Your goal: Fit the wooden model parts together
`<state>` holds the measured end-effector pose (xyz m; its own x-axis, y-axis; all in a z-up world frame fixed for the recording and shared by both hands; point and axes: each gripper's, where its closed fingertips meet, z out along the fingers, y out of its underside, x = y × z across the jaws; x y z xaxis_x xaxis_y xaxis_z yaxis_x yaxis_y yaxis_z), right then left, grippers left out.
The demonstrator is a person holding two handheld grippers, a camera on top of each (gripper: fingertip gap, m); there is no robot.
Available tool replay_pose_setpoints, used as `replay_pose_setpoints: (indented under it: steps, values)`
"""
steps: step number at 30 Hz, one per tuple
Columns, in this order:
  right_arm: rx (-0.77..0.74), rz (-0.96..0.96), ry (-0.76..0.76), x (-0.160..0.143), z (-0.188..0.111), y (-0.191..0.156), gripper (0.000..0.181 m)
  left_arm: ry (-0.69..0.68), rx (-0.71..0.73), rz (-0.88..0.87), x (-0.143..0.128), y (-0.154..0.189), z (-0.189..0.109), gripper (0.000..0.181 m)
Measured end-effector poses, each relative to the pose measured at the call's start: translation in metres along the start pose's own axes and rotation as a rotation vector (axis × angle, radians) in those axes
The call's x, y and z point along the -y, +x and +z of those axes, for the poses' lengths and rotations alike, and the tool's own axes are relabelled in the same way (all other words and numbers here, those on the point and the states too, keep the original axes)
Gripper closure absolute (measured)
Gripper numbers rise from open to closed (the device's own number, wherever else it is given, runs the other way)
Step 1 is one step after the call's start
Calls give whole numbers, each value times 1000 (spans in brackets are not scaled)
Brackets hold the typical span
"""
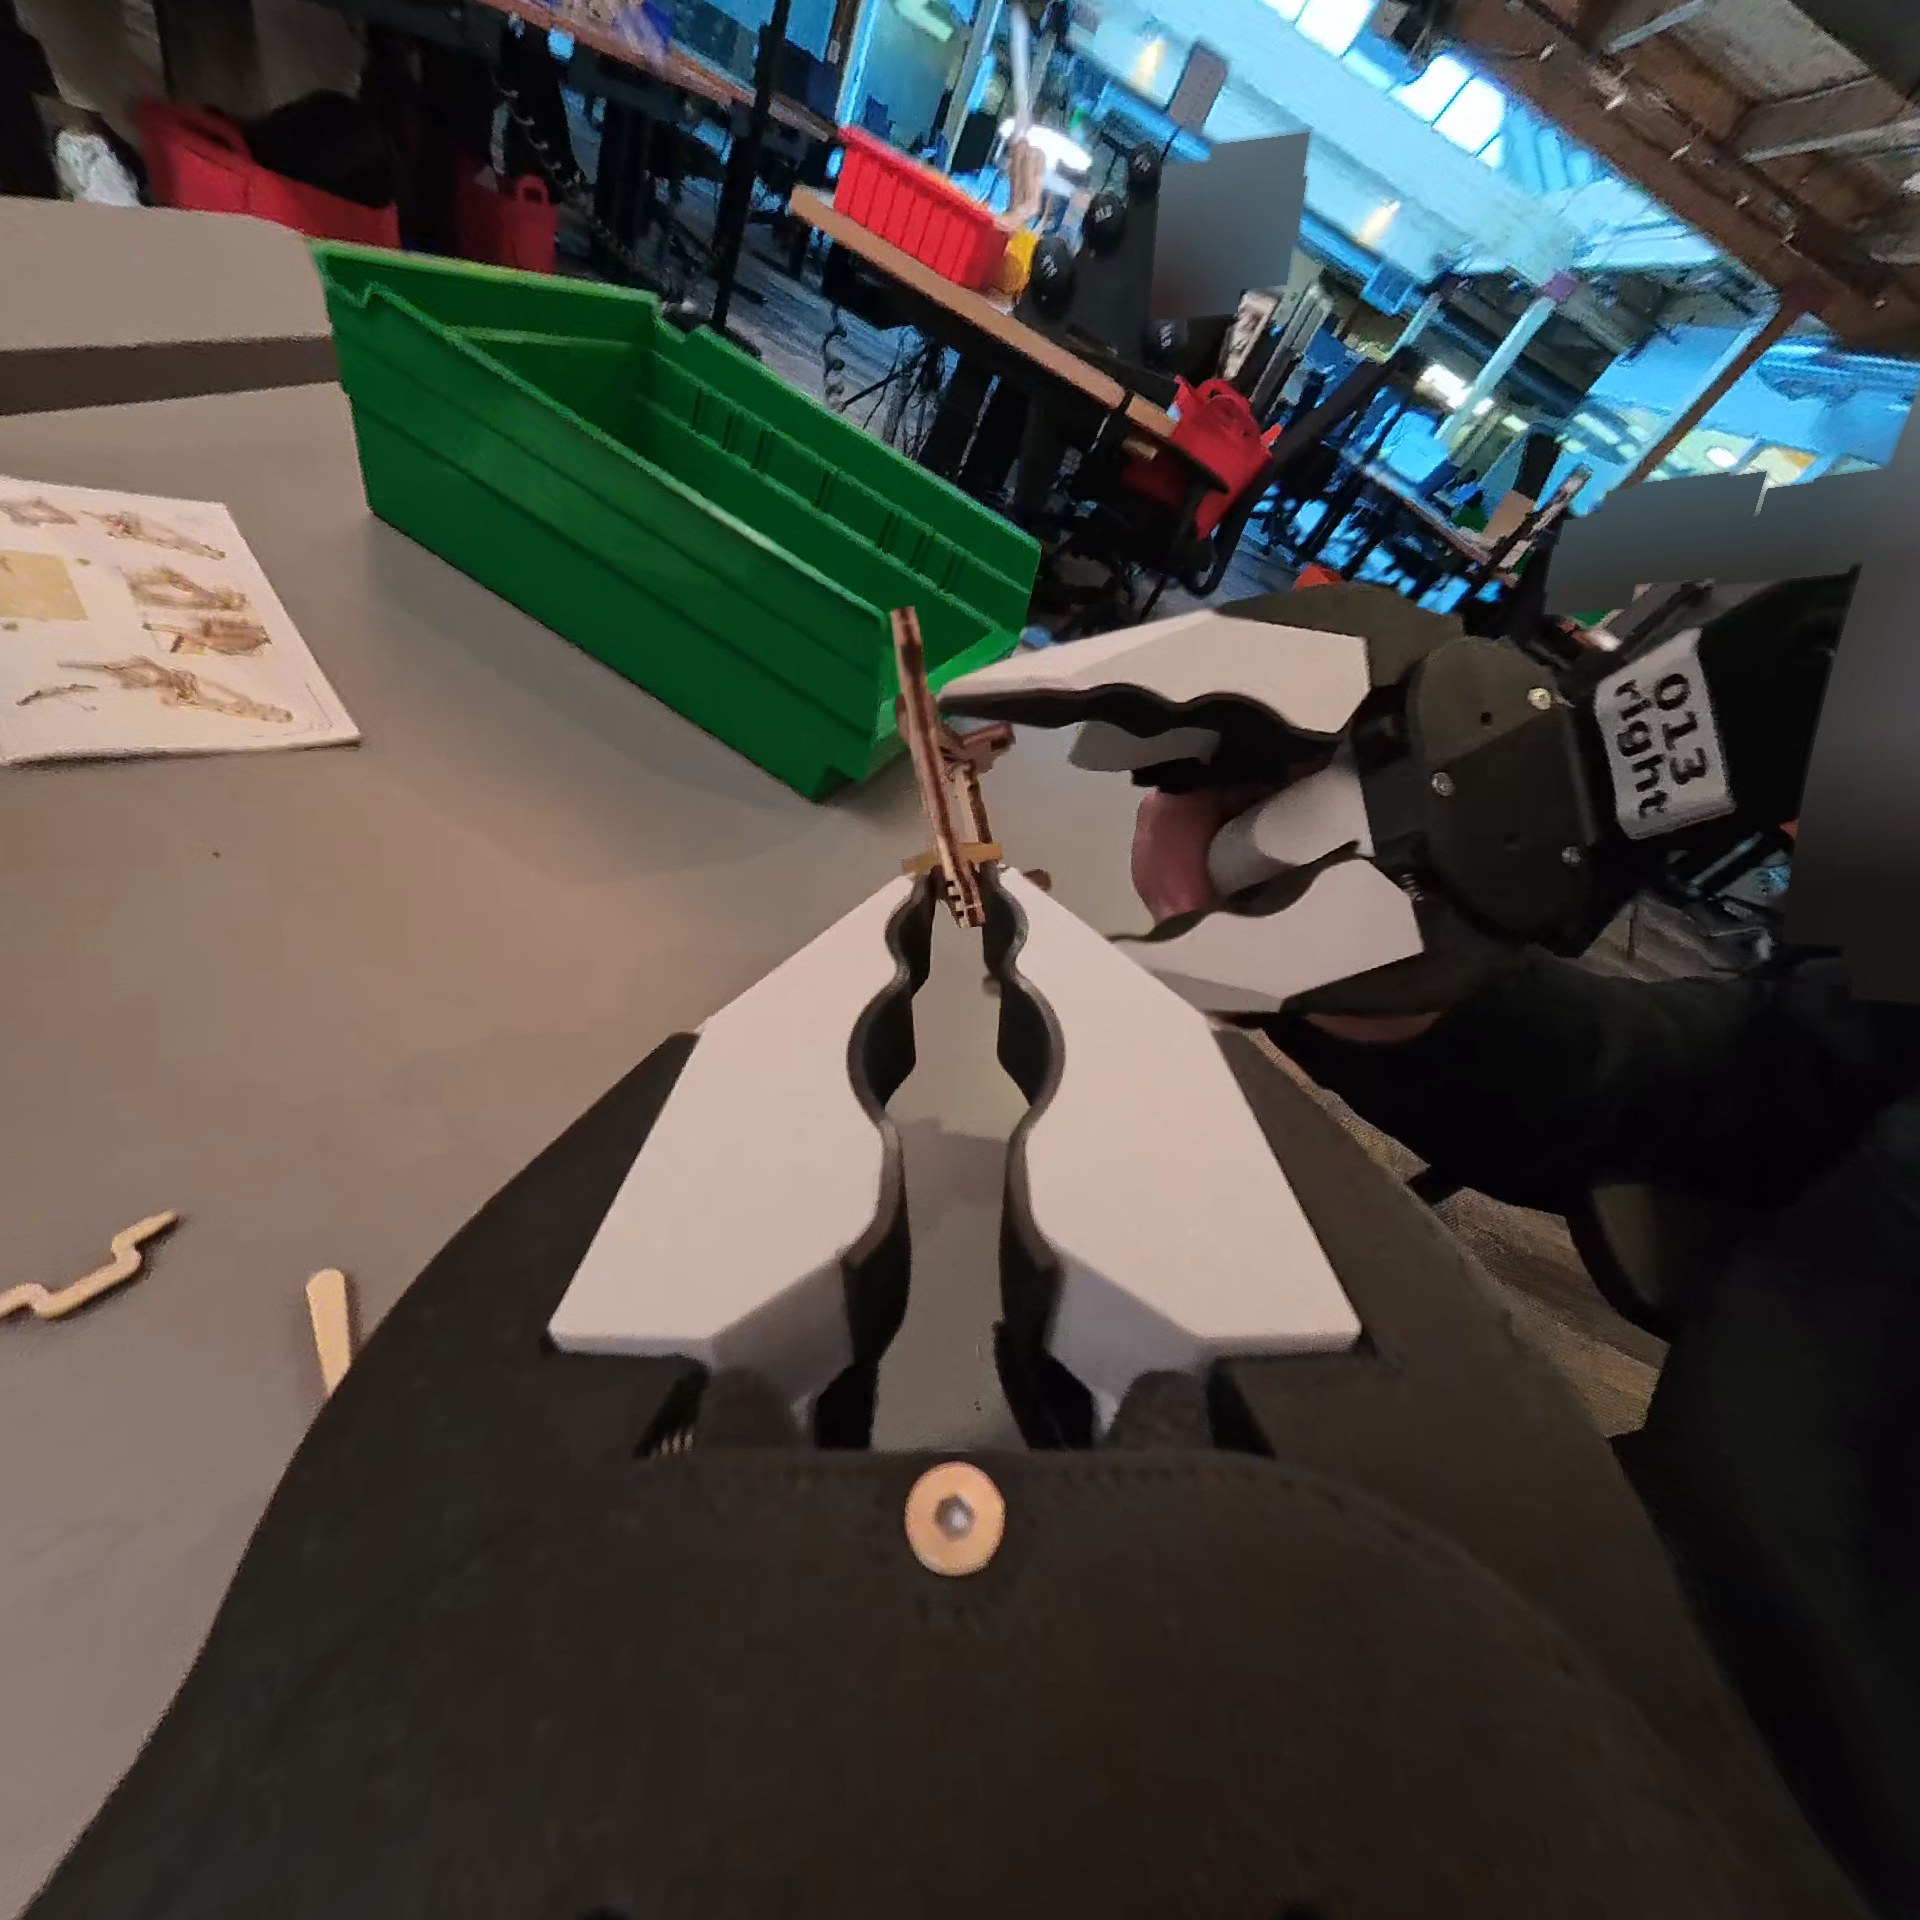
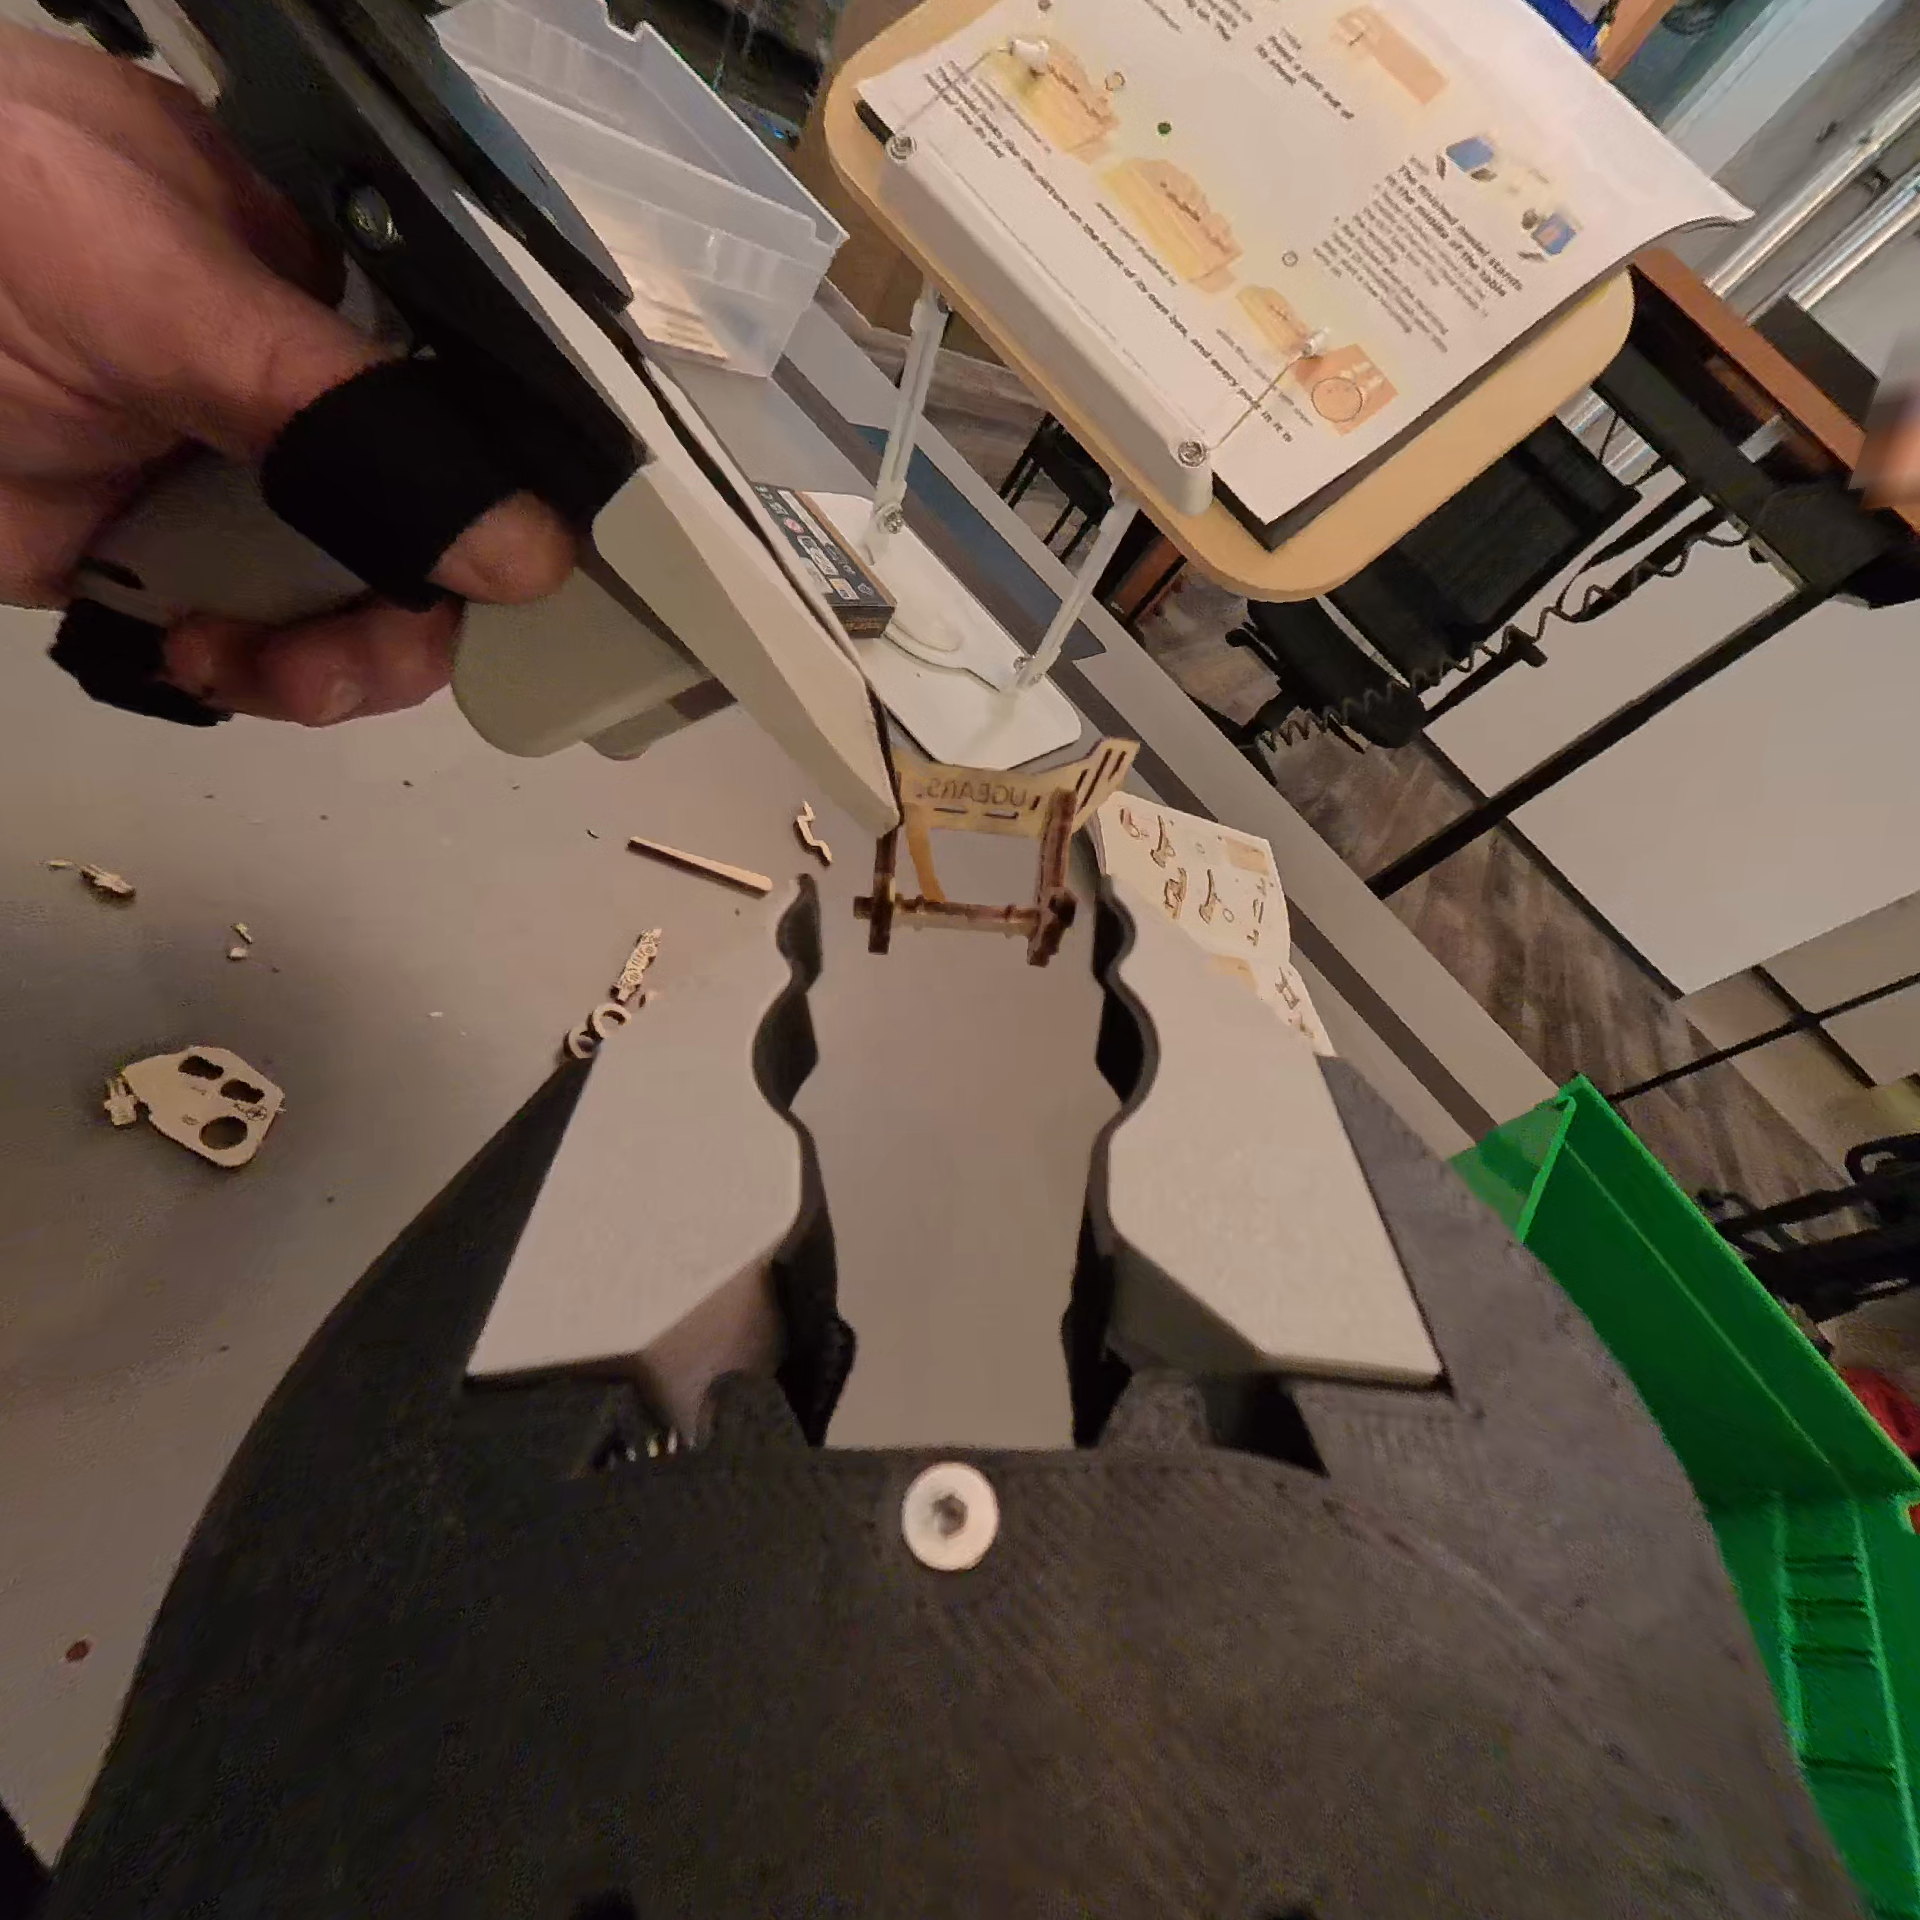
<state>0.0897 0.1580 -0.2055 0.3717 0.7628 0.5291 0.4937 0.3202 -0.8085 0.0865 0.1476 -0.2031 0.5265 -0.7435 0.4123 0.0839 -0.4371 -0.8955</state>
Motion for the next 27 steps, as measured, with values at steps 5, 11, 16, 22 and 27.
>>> replay_pose_setpoints:
  steps: [5, 11, 16, 22, 27]
  values:
    - [203, 159, 133, 20, -18, 2, 127, 68, -155, 2, 10, 5, -12, 175]
    - [560, 600, 297, 42, -35, 31, 158, 99, -415, 30, 18, 27, -23, 175]
    - [788, 711, 284, 47, -24, 20, 163, 32, -492, 54, 13, 35, -19, 175]
    - [923, 735, 308, 51, -22, 8, 176, 7, -532, 34, 8, 34, -18, 175]
    - [892, 764, 312, 45, -15, 11, 177, -20, -467, -20, 5, 20, -17, 160]
